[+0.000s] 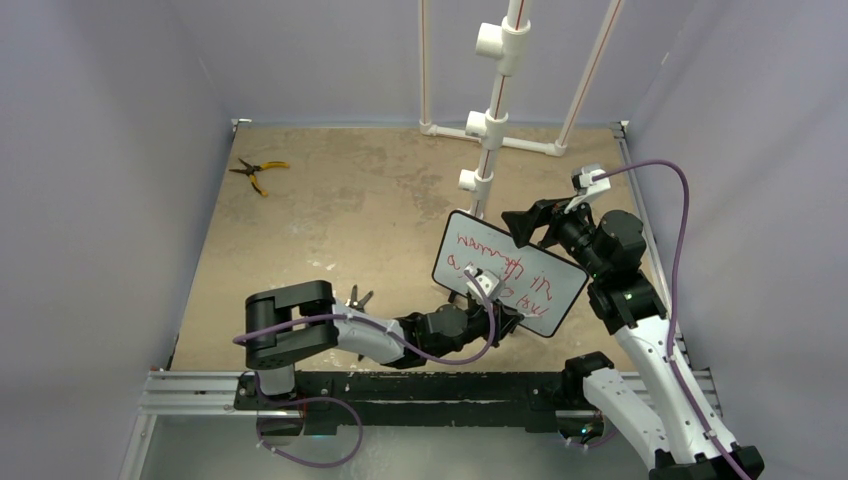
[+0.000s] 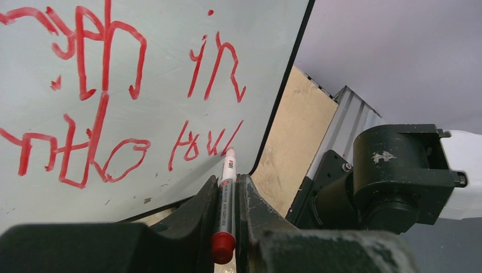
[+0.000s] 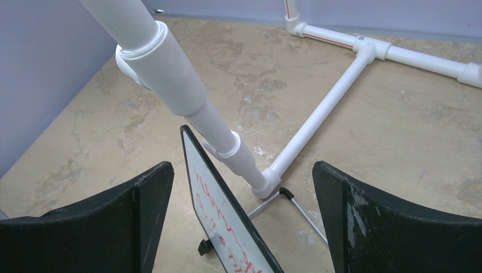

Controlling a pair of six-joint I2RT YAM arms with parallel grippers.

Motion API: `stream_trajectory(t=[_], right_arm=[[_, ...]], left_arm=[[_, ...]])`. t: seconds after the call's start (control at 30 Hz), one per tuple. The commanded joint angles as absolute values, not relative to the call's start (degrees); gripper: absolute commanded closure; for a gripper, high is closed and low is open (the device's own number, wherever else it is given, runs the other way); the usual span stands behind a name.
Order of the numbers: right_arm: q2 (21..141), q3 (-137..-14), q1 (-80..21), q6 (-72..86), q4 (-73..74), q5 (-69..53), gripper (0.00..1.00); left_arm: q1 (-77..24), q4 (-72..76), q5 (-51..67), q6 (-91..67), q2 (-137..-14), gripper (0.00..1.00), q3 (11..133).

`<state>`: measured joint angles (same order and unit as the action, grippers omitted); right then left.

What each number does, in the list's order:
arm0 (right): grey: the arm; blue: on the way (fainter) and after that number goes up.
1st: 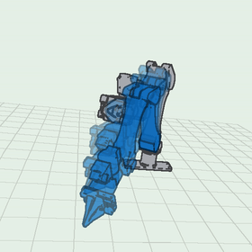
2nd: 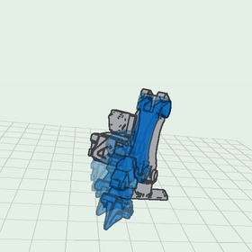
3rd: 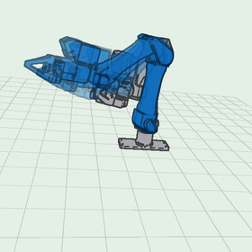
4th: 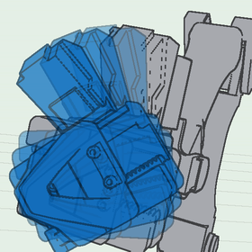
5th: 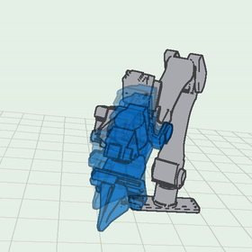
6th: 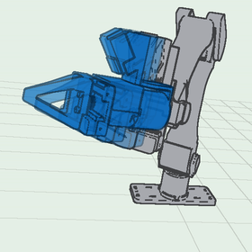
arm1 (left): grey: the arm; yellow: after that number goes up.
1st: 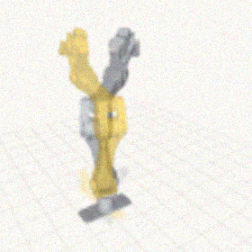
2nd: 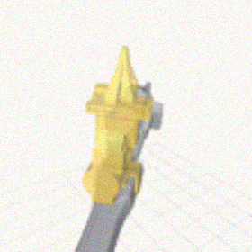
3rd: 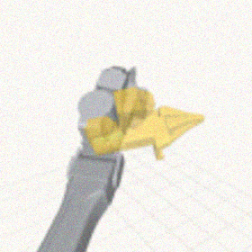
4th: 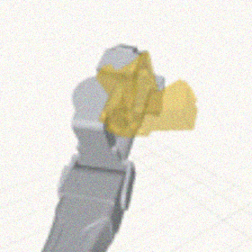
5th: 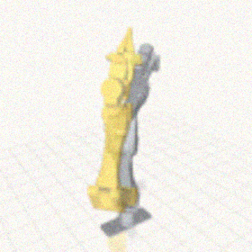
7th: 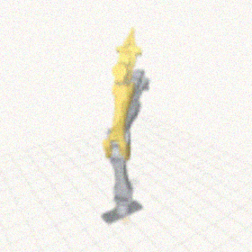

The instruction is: Write a sentence on the whiteboard

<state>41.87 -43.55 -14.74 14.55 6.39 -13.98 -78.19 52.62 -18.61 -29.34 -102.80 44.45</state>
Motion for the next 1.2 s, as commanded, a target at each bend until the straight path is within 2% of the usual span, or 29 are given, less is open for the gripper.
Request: stream_trajectory(t=[0.0,0.47,1.17], right_arm=[[41.29,-43.15,-15.02,14.41,5.16,-13.01,0.05],[41.11,-43.15,-15.01,14.49,5.21,-13.01,0.05],[40.95,-43.07,-15.01,14.59,5.16,-13.17,0.05]], left_arm=[[-78.23,54.58,-17.61,-28.74,-103.81,1.00,47.25],[-78.31,56.76,-13.46,-28.35,-99.53,1.00,46.39],[-78.05,53.00,-17.19,-23.86,-101.25,1.00,51.88]])
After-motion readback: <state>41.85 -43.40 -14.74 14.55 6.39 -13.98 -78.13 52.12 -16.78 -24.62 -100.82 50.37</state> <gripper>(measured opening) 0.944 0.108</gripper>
